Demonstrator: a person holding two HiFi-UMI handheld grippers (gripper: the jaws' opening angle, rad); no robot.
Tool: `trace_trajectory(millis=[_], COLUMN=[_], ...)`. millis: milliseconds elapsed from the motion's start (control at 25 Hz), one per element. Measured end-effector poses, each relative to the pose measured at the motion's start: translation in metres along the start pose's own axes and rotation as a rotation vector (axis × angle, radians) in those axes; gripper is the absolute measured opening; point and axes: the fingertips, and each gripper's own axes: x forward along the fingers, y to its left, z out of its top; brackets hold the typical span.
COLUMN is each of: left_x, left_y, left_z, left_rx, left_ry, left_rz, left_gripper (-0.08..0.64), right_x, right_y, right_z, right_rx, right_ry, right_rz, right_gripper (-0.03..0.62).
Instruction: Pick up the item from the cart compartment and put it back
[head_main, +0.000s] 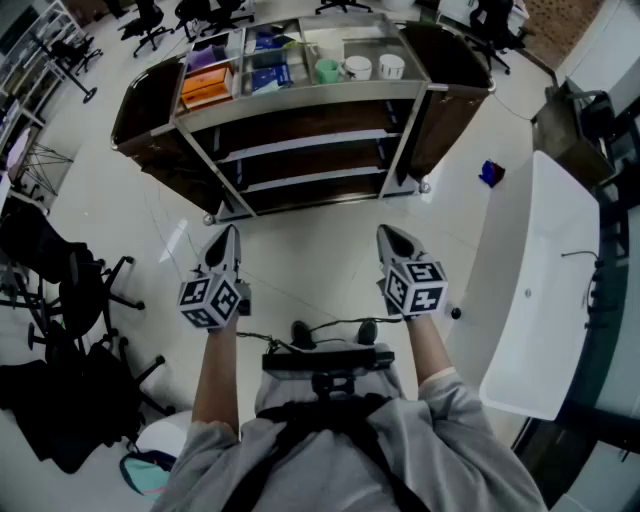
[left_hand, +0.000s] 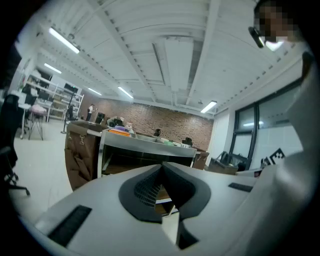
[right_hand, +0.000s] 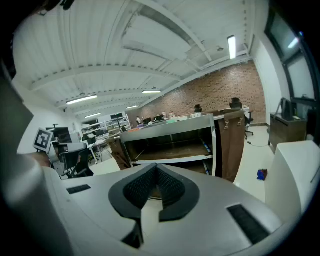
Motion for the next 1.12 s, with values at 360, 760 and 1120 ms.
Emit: trace_trajectory(millis=[360,760,1120], left_x=[-0.003,-0.001,0.033], left_y=[0.028,0.051,0.049], left_z=[0.005,0.027,0.036], left_rx=[0.124,0.206,0.202], left_ry=[0.057,0.056,0.065], left_rz=[-0.028,-0.14,-0.189], left_gripper=[0.006,0.005,0.006], right_x=[0.036,0.065,0.089], right_y=[0.064,0.122,0.127], right_z=[0.009,0.029,0.054], right_rx=[-0.077,-0.103,-0.164], right_ry=[0.013,-0.035,-0.027], right_rz=[0.04,0.06,0.085], right_gripper=[0.009,0.009,0.009])
